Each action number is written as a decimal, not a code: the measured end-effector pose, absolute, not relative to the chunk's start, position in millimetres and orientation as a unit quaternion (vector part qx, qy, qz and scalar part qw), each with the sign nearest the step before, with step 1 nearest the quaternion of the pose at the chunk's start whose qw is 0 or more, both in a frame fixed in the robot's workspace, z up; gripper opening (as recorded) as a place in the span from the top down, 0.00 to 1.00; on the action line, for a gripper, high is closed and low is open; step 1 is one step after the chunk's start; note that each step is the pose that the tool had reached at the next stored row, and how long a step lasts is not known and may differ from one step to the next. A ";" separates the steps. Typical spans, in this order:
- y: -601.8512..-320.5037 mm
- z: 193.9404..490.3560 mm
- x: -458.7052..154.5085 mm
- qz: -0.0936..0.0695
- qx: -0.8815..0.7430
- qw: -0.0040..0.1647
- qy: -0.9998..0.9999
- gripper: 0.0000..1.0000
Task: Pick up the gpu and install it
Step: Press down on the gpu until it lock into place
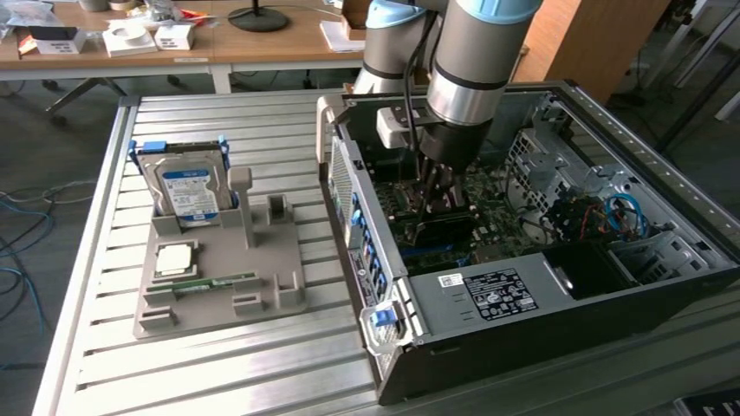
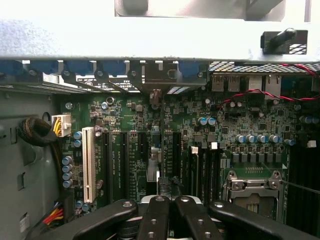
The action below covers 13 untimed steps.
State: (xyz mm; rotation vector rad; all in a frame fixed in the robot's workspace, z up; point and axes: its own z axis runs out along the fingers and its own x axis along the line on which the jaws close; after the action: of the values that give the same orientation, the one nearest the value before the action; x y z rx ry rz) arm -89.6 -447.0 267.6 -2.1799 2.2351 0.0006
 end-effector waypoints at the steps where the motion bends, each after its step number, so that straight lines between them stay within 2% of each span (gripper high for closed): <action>1: -447.0 267.6 -89.6 0.000 -0.698 0.010 0.716 0.89; 13: -447.5 267.6 -89.6 0.000 -0.698 0.010 0.716 0.89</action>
State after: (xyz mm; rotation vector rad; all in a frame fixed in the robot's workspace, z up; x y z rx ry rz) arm -89.6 -447.5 267.6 -2.1799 2.2351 0.0007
